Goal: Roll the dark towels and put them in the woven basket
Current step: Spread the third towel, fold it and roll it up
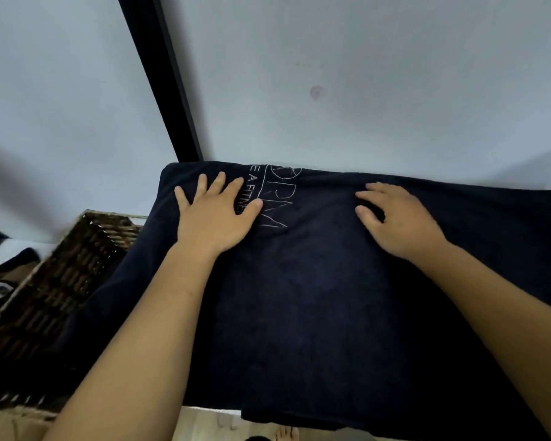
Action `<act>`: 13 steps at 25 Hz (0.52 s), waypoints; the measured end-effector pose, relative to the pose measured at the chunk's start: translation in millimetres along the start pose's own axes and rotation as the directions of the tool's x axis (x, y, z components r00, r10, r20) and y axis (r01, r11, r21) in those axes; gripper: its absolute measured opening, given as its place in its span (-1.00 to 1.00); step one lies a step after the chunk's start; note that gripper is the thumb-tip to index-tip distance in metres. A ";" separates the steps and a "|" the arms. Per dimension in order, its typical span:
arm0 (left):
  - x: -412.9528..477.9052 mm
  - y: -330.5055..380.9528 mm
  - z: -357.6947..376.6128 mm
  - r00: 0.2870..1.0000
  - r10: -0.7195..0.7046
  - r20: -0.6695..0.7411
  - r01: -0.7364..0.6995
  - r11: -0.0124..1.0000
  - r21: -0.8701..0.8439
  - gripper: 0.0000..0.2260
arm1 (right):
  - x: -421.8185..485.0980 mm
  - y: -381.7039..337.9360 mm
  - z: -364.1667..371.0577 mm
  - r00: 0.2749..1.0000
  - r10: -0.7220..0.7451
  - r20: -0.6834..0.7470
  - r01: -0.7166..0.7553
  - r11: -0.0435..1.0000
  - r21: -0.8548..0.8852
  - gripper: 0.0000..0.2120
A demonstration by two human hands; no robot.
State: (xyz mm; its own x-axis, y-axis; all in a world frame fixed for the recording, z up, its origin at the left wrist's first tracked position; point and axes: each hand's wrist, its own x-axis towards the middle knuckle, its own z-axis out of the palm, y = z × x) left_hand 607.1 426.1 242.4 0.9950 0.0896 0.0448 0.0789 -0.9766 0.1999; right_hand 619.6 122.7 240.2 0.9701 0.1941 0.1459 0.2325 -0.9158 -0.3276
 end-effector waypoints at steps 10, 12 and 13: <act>-1.7 30.6 -1.5 0.985 -0.118 0.129 0.104 0.988 0.111 -0.40 | -214.6 104.9 -69.3 0.909 0.405 -0.103 -0.401 0.914 0.060 -0.41; -12.9 88.9 3.6 0.984 0.020 0.179 -0.043 0.991 0.129 -0.40 | -219.7 106.2 -67.2 0.901 0.394 -0.184 -0.383 0.919 0.094 -0.49; -21.5 126.8 9.3 0.965 0.160 0.206 -0.186 0.976 0.112 -0.41 | -217.2 106.2 -67.9 0.904 0.372 -0.212 -0.356 0.928 0.112 -0.53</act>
State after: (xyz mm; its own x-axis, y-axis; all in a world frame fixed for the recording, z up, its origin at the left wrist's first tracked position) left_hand 596.3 298.4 257.7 0.9859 -0.1103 -0.1261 -0.1010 -0.9918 0.0777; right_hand 428.8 -40.6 237.1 0.9482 -0.2402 0.2081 -0.1217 -0.8793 -0.4604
